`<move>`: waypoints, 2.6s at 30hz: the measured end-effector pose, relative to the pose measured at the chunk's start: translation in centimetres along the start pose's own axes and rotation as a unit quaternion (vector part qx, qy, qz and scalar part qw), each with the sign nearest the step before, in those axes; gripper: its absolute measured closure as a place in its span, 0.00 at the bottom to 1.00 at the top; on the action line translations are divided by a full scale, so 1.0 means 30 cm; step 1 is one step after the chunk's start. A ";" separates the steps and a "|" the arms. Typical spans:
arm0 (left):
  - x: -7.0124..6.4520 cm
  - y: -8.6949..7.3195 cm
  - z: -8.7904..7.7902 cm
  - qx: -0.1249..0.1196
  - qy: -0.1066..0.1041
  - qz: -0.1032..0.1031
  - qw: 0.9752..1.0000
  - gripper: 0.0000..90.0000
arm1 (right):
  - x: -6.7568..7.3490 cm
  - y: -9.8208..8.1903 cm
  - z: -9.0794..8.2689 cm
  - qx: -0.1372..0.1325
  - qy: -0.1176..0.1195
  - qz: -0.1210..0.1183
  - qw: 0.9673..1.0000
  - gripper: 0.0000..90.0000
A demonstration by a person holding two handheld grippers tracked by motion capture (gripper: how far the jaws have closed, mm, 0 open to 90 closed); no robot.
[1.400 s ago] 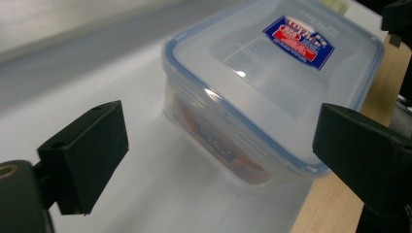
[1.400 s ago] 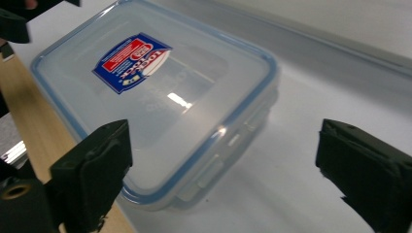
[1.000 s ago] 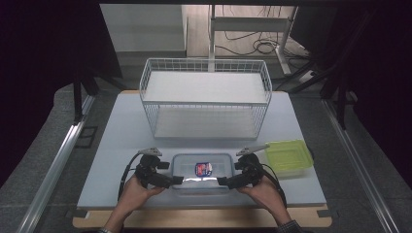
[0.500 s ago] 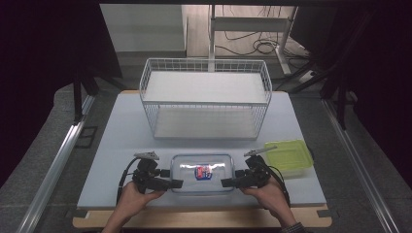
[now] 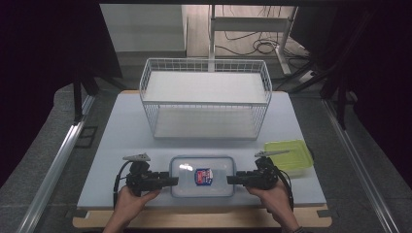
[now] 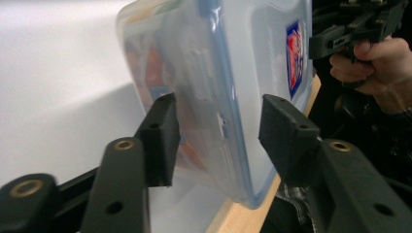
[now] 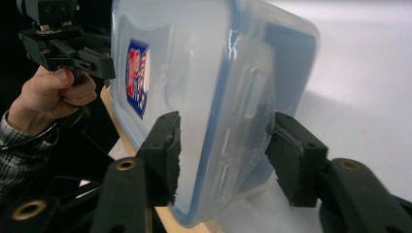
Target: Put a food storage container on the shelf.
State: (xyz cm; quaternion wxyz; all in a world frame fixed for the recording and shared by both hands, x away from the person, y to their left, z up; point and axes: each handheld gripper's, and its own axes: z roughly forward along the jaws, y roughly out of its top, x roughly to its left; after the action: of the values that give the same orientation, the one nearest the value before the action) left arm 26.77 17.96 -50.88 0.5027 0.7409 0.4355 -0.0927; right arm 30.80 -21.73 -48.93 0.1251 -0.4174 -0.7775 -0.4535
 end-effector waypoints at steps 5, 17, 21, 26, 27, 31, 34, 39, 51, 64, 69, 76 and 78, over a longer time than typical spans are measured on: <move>-0.004 0.002 -0.001 -0.014 0.016 0.002 1.000 0.58 | 0.026 -0.007 0.006 -0.020 -0.024 -0.025 0.999 0.55; -0.002 0.024 -0.015 -0.022 0.013 0.015 1.000 0.59 | 0.052 0.006 -0.002 -0.047 -0.039 -0.061 0.996 0.55; -0.017 0.051 -0.027 -0.028 0.018 0.024 0.999 0.59 | 0.060 0.025 -0.014 -0.056 -0.039 -0.064 0.996 0.55; -0.036 0.081 -0.048 -0.038 0.023 0.039 0.998 0.59 | 0.078 0.055 -0.032 -0.065 -0.039 -0.076 0.994 0.55; -0.042 0.091 -0.057 -0.040 0.025 0.044 0.998 0.59 | 0.085 0.064 -0.037 -0.069 -0.039 -0.082 0.994 0.55; -0.047 0.106 -0.065 -0.043 0.026 0.050 0.997 0.59 | 0.093 0.077 -0.042 -0.074 -0.040 -0.087 0.993 0.55; -0.054 0.129 -0.073 -0.047 0.027 0.055 0.997 0.59 | 0.101 0.092 -0.051 -0.078 -0.041 -0.089 0.992 0.55; -0.073 0.176 -0.093 -0.059 0.030 0.066 0.996 0.59 | 0.117 0.130 -0.074 -0.090 -0.042 -0.098 0.990 0.55; -0.082 0.278 -0.141 -0.075 0.029 0.070 0.994 0.59 | 0.144 0.231 -0.104 -0.105 -0.034 -0.098 0.989 0.56; -0.092 0.398 -0.197 -0.094 0.037 0.076 0.992 0.59 | 0.167 0.352 -0.122 -0.119 -0.028 -0.104 0.987 0.56; -0.089 0.440 -0.203 -0.098 0.034 0.072 0.992 0.59 | 0.168 0.394 -0.132 -0.122 -0.028 -0.104 0.987 0.56; -0.072 0.500 -0.200 -0.106 0.026 0.063 0.992 0.59 | 0.163 0.446 -0.145 -0.124 -0.031 -0.103 0.986 0.56; -0.066 0.521 -0.199 -0.109 0.022 0.061 0.992 0.59 | 0.161 0.466 -0.151 -0.127 -0.033 -0.104 0.986 0.56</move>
State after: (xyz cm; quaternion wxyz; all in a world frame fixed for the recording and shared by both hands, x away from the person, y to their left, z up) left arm 35.30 19.99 -36.51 0.5756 0.7084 0.4084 0.0026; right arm 37.62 -19.46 -35.24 -0.0027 -0.3618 -0.7564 -0.5449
